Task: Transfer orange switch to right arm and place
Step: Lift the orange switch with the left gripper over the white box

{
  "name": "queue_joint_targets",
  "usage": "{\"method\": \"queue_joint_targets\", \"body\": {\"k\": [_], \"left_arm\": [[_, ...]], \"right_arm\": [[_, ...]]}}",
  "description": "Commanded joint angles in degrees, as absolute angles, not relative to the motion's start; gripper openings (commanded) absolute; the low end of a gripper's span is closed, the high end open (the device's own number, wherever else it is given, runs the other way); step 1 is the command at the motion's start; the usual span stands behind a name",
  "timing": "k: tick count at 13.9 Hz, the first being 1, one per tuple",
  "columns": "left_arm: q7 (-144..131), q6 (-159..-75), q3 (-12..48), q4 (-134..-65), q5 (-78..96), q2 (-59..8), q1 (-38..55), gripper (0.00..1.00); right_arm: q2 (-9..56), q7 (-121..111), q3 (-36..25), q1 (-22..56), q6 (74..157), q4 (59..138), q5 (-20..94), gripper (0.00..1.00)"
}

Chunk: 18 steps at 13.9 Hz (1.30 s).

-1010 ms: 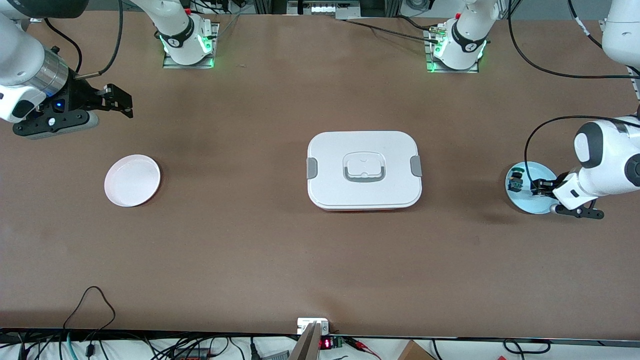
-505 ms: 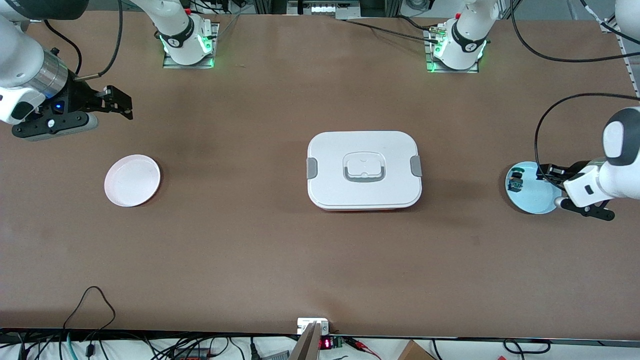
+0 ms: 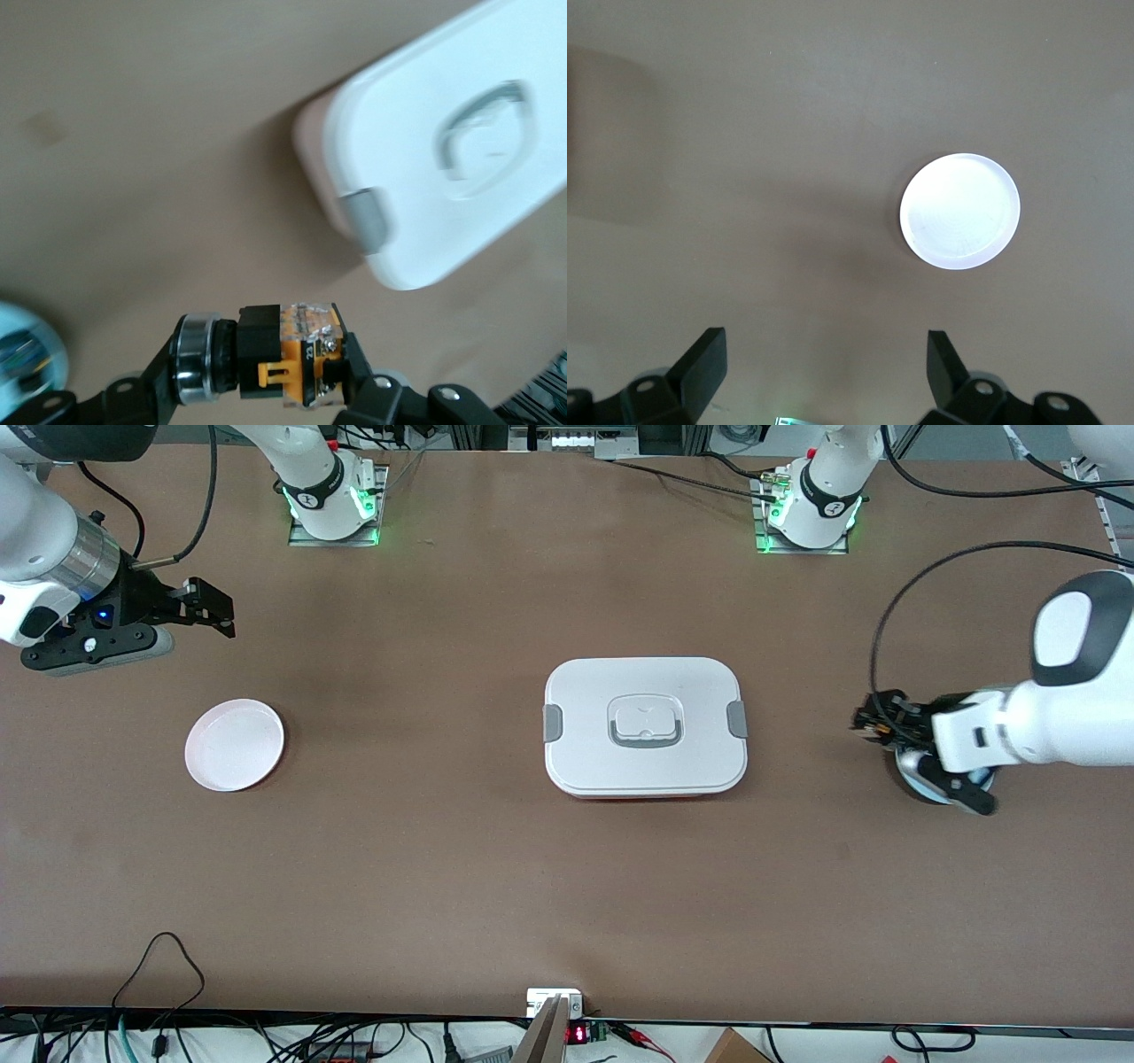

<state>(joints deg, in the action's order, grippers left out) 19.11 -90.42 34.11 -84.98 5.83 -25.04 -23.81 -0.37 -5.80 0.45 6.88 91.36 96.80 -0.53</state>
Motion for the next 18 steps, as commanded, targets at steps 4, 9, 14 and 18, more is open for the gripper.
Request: {"method": "queue_joint_targets", "body": {"k": [4, 9, 14, 18], "left_arm": [[21.87, -91.67, 44.56, -84.02, 17.97, -26.89, -23.91, 0.19], [37.94, -99.11, 44.82, -84.99, 34.52, -29.09, -16.63, 0.19], [59.45, -110.46, 44.74, -84.9, 47.54, -32.52, -9.33, 0.2], [71.71, -117.76, 44.82, -85.87, 52.55, -33.67, -4.23, 0.19]], "right_arm": [[0.18, -5.54, 0.62, 6.5, 90.88, 95.54, 0.0, 1.0], [0.18, -5.54, 0.53, 6.42, 90.97, 95.54, 0.0, 1.0], [1.93, -5.62, 0.53, 6.42, 92.72, 95.1, 0.96, 1.0], [9.47, -5.71, 0.7, 6.77, 90.81, 94.48, 2.1, 1.0]]}}
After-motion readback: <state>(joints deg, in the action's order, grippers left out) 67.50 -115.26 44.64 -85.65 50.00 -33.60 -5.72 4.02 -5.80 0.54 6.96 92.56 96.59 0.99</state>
